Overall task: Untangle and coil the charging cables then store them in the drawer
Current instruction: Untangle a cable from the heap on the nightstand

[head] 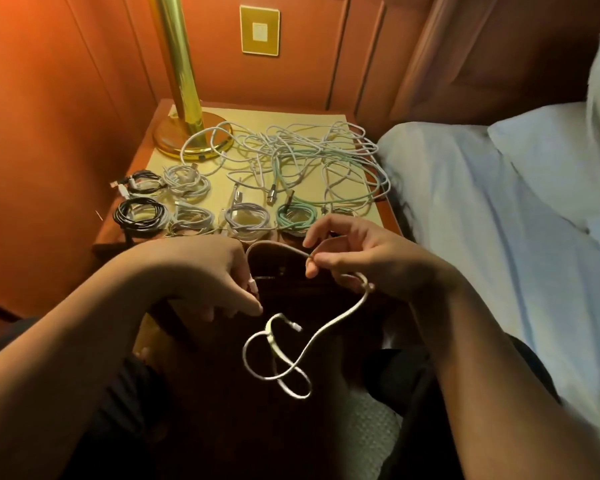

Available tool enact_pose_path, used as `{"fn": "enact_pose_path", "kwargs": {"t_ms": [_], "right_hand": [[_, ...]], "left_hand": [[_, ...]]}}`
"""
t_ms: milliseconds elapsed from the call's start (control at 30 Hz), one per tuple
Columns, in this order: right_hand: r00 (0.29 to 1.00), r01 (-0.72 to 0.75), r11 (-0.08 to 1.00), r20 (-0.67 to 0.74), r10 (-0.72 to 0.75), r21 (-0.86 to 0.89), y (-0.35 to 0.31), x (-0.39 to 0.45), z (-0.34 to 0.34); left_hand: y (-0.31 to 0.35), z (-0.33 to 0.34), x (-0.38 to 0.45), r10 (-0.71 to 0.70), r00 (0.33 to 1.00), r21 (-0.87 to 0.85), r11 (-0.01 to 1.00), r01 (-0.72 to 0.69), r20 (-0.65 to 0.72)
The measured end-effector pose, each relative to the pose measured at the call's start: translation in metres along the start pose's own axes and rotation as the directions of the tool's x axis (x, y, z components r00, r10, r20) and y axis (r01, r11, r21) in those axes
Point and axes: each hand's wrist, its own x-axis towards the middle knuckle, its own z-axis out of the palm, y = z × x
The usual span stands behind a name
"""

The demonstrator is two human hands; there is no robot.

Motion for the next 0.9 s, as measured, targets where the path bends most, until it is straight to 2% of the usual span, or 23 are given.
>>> {"fn": "enact_pose_path", "kwargs": {"t_ms": [67,133,233,300,367,433,467,533,600,633,700,800,900], "right_hand": [[0.998,-0.041,0.992,-0.047,0.036,-0.119,0.001,-0.005,0.006],[0.997,0.013,0.983,-0.071,-0.027,-0.182,-0.001,-0.006,0.011],[0.975,0.155,0.967,-0.126,-0.183,-0.2,-0.005,-0.004,0.014],[0.943,0.252,0.956,-0.185,-0.277,-0.148,-0.007,-0.002,0.012],[0.899,0.321,0.94,-0.275,-0.341,-0.115,-0.007,-0.001,0.008],[0.822,0.364,0.928,-0.44,-0.362,-0.084,-0.003,0.0,0.003],[0.773,0.373,0.926,-0.531,-0.347,-0.062,-0.001,0.0,0.001],[0.691,0.388,0.921,-0.654,-0.309,-0.025,0.003,0.002,-0.002],[0.645,0.42,0.907,-0.711,-0.279,0.026,0.005,0.005,-0.004],[0.632,0.438,0.898,-0.728,-0.266,0.053,0.005,0.006,-0.004],[0.609,0.464,0.881,-0.756,-0.239,0.096,0.003,0.008,-0.007],[0.59,0.503,0.849,-0.783,-0.199,0.164,0.001,0.009,-0.012],[0.598,0.51,0.82,-0.792,-0.123,0.258,0.001,0.011,-0.016]], "left_hand": [[-0.002,-0.001,-0.001,-0.055,0.989,-0.001,0.998,0.056,-0.136],[-0.003,-0.004,0.001,-0.035,0.943,-0.045,0.999,0.021,-0.332],[0.003,-0.003,0.004,0.106,0.848,-0.064,0.985,-0.162,-0.519],[0.002,-0.003,0.012,0.254,0.811,-0.047,0.944,-0.326,-0.526],[0.004,-0.002,0.017,0.374,0.777,-0.198,0.826,-0.527,-0.506],[0.006,-0.005,0.021,0.364,0.732,-0.415,0.642,-0.645,-0.575],[0.009,-0.007,0.021,0.332,0.742,-0.517,0.553,-0.654,-0.583],[0.014,-0.009,0.024,0.318,0.824,-0.685,0.459,-0.566,-0.469],[0.017,-0.005,0.029,0.356,0.891,-0.733,0.519,-0.439,-0.282],[0.021,-0.001,0.032,0.359,0.903,-0.719,0.56,-0.412,-0.237],[0.032,0.003,0.035,0.31,0.914,-0.721,0.567,-0.398,-0.261],[0.042,0.002,0.04,0.229,0.907,-0.776,0.47,-0.42,-0.352],[0.045,0.003,0.047,0.198,0.937,-0.871,0.353,-0.342,-0.288]]}}
